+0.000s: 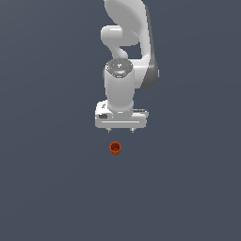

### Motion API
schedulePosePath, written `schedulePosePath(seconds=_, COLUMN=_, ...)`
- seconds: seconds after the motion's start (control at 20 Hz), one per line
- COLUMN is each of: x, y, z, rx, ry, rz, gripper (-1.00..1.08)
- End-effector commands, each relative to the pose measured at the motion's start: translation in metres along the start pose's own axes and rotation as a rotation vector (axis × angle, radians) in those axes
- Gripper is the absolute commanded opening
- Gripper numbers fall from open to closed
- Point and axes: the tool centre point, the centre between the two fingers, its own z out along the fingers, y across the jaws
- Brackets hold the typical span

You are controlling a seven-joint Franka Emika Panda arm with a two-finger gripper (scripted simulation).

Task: Pick up the object and move it to a goal position.

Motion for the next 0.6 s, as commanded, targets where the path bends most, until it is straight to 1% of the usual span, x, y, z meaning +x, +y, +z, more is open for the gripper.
schedulePosePath(seconds=0.0, x=0.000, y=0.000, z=0.000, rx=0.000, ry=0.000, rz=0.000, gripper=1.00)
schedulePosePath(seconds=0.15, x=0.002, y=0.000, z=-0.002, rx=0.000, ry=0.007, rz=-0.005, gripper=1.00)
schedulePosePath(seconds=0.4, x=0.011, y=0.001, z=-0.014, rx=-0.002, ry=0.034, rz=-0.031, gripper=1.00)
schedulePosePath(seconds=0.55, x=0.012, y=0.001, z=-0.017, rx=-0.002, ry=0.039, rz=-0.040, gripper=1.00)
